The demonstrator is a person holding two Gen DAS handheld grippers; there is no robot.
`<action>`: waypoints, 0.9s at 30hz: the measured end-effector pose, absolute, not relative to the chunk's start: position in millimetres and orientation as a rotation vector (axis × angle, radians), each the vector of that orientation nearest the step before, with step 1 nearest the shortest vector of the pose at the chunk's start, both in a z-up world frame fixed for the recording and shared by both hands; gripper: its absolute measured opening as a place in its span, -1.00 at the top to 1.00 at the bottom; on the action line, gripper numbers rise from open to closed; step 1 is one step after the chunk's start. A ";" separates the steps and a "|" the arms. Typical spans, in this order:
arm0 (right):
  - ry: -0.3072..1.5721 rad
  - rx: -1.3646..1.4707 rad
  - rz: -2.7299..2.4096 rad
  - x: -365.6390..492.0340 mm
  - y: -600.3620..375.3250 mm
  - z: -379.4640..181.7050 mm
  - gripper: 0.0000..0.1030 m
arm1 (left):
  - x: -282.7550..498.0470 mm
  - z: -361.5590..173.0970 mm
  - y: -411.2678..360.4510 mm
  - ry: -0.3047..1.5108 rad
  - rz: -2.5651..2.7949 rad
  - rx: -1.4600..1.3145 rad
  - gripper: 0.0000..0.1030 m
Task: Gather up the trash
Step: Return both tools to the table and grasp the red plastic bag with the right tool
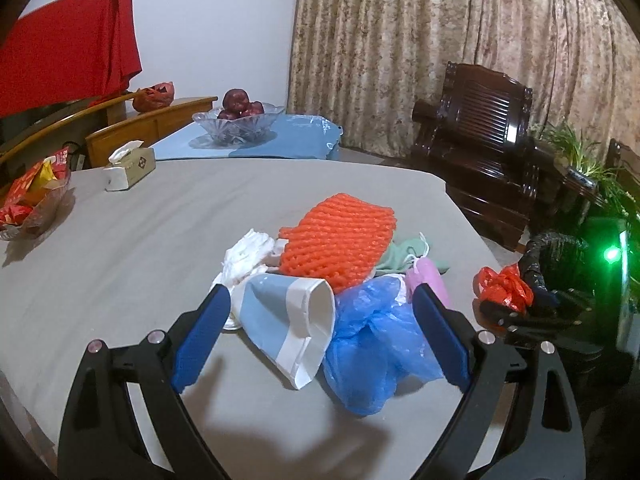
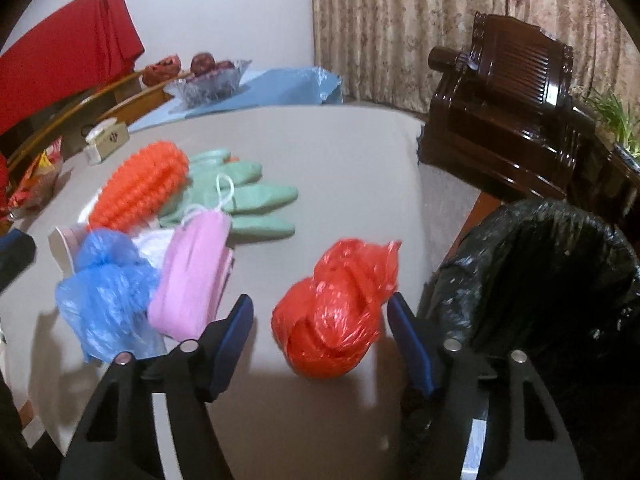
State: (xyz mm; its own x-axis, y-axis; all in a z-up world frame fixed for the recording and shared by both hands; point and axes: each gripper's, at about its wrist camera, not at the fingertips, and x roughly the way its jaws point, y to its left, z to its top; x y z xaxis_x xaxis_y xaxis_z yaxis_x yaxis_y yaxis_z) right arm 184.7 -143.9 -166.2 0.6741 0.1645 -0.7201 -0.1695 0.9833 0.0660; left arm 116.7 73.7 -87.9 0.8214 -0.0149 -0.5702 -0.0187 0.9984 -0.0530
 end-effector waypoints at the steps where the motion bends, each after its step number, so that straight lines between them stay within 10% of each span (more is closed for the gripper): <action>1: 0.816 -0.017 0.192 184.9 -142.5 -167.3 -0.23 | 116.8 -88.0 72.4 0.608 0.000 -0.055 -0.74; 8: 0.832 -0.029 0.237 183.9 -136.7 -167.9 0.18 | 117.8 -88.7 61.6 0.608 -0.022 -0.046 -0.74; 27: 0.739 0.071 0.260 172.4 -167.4 -135.3 0.23 | 129.9 -96.0 19.2 0.629 -0.123 -0.016 -0.32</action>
State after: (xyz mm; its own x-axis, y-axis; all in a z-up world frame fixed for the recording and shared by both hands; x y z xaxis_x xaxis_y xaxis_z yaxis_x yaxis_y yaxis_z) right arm 172.4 -167.4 -135.3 0.7090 0.2585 -0.6561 -0.2088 0.9656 0.1548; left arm 129.9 19.2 -96.0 0.8017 -0.1198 -0.5855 0.1101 0.9925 -0.0524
